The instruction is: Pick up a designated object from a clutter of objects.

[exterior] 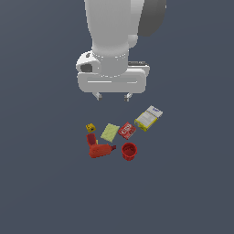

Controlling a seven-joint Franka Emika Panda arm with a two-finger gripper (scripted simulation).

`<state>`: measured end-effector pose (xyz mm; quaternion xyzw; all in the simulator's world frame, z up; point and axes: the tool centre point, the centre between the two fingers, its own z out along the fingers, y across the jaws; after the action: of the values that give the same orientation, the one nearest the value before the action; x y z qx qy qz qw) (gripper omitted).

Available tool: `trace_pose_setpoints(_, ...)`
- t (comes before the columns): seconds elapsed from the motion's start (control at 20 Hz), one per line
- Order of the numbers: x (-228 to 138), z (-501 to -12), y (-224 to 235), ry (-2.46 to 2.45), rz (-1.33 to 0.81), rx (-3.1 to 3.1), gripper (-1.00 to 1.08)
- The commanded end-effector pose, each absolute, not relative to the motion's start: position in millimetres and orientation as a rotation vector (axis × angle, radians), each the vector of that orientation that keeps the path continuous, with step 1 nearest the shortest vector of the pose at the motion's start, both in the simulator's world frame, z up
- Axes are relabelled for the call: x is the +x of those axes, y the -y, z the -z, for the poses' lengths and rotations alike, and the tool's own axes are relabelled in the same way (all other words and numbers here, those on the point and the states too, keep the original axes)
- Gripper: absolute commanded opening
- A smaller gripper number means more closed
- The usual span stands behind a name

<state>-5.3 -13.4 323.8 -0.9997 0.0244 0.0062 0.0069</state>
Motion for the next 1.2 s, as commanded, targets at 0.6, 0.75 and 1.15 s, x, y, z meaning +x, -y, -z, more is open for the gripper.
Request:
trace_pose_setpoints(0.6, -9, -326, 37, -0.145, -0.01, -3.146, 1.0)
trace_pose_setpoints(0.75, -7, -324, 35, -0.139, -0.01, -3.145, 1.0)
trace_pose_setpoints(1.15, 11, -296, 25, -0.117, -0.009, -3.148, 1.0)
